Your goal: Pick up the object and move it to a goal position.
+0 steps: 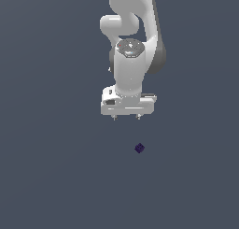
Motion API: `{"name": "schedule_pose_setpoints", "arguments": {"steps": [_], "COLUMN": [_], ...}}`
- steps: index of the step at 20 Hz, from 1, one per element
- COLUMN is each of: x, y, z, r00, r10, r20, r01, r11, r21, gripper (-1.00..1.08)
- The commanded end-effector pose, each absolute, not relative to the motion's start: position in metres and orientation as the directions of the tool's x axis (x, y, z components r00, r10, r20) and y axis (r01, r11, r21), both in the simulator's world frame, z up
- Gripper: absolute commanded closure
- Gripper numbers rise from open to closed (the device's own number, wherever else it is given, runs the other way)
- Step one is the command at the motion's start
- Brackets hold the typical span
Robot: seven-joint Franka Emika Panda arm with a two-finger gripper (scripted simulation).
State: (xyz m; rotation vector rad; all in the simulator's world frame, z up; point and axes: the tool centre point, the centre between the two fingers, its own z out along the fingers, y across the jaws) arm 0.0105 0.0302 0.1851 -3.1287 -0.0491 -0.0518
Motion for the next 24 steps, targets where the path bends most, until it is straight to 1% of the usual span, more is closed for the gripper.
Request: {"name": "schedule_pose_setpoints", "arguments": {"steps": [1,4,10,17,24], "x": [0.01,0.009,0.001,0.004,0.018], "y": [0.03,0.037,0.068,0.068,0.073], "z": [0.185,0.182,0.171,0.169,0.157], "r00": [0.999,0.999,0.998,0.996,0.985], "r10": [0.031,0.038,0.07,0.084,0.174], "r20": [0.033,0.028,0.005,0.006,0.007], "r01": [0.032,0.039,0.07,0.084,0.174], "r11": [-0.999,-0.999,-0.997,-0.996,-0.984], "r21": [-0.012,-0.017,-0.04,-0.038,-0.029], "gripper": [-0.92,-0.92,-0.92,-0.92,-0.92]}}
